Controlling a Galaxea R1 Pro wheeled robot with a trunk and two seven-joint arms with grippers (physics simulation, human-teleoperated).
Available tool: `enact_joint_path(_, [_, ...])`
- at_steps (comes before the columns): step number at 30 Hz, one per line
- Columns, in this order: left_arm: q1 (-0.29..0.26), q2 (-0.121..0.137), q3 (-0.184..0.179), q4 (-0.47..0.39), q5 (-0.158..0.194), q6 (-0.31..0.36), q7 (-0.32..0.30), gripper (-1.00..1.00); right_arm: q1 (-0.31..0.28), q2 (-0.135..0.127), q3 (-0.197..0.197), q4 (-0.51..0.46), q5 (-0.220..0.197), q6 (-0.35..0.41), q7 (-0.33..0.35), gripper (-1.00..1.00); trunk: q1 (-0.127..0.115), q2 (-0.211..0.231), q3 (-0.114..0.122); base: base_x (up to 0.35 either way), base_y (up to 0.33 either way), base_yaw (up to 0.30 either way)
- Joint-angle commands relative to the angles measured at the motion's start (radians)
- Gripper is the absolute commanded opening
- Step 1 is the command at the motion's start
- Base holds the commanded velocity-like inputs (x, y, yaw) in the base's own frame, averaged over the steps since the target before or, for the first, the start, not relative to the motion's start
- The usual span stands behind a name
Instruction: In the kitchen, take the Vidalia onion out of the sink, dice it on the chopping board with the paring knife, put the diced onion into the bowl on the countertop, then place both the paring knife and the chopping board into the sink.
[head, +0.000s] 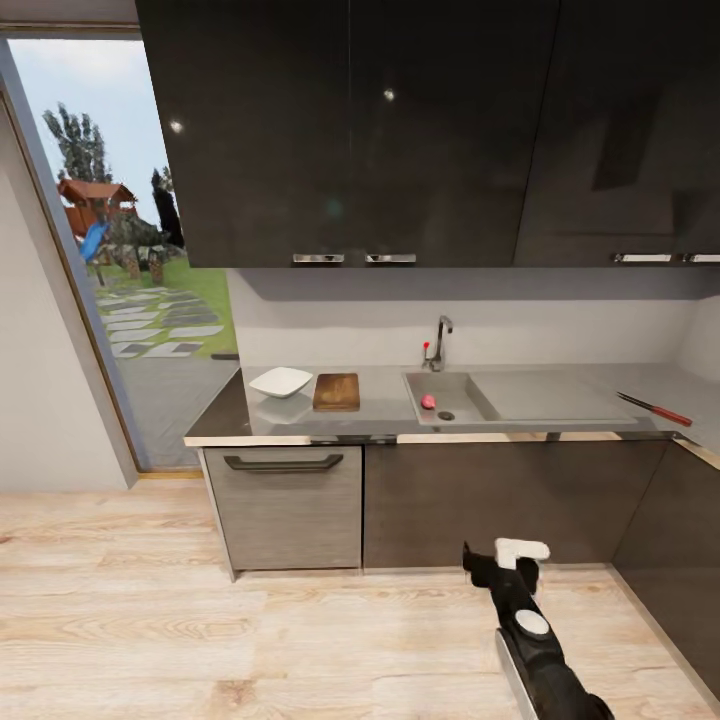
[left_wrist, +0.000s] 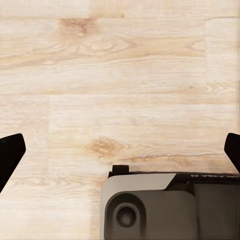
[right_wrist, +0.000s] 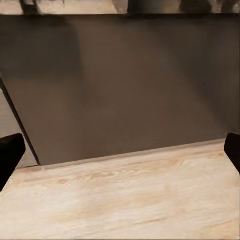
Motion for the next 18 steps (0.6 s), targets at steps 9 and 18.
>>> enact_joint_path(9, [0.001, -0.002, -0.001, -0.004, 0.003, 0.0, 0.0, 1.0, -0.313, 0.11, 0.004, -0.01, 0.132, 0.268, -0.007, 1.0, 0.0, -0.001, 0.0, 0.0, 0.0, 0.0])
enact_joint_path(18, [0.001, 0.004, 0.007, -0.005, 0.008, 0.001, 0.0, 1.0, -0.646, 0.128, 0.008, 0.235, 0.194, 0.366, -0.006, 1.0, 0.0, -0.001, 0.0, 0.038, 0.0, 0.0])
